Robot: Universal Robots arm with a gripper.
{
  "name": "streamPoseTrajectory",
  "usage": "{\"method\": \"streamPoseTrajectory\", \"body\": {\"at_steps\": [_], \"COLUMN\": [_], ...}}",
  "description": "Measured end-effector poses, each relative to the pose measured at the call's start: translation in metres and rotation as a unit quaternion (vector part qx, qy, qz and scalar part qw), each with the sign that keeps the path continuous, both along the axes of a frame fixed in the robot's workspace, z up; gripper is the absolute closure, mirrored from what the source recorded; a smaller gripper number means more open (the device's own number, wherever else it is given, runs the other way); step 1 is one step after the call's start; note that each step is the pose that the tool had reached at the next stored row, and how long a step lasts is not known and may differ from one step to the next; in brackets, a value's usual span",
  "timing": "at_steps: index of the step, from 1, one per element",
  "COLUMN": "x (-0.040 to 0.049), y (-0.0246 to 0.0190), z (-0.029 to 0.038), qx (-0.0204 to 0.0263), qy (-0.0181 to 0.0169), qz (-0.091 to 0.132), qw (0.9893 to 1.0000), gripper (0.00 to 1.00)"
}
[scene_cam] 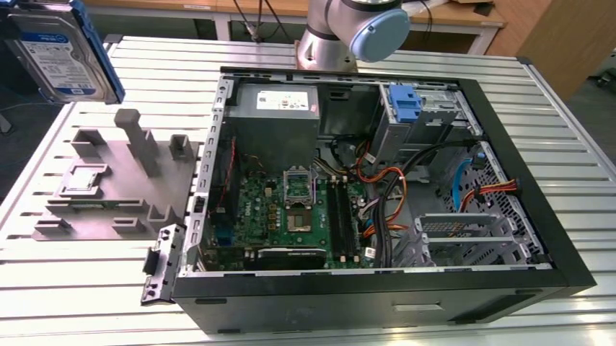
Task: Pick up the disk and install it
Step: 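Pick up the disk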
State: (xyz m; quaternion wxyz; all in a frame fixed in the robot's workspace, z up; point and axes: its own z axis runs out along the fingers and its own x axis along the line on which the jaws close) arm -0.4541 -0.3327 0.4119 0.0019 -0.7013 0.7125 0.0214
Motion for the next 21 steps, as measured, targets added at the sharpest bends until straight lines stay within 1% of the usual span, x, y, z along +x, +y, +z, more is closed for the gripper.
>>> {"method": "streamPoseTrajectory", "body": {"at_steps": [8,18,21], "x": [0.0,0.0,0.0], "y": [0.0,0.0,0.0], "z": [0.0028,0.0034,0.0054], "qx": [0.0,0.0,0.0], "qy": [0.0,0.0,0.0], "qz": [0.0,0.0,0.0], "qw": [1.0,1.0,1.0], "gripper": [0.63,0.63,0.63]}}
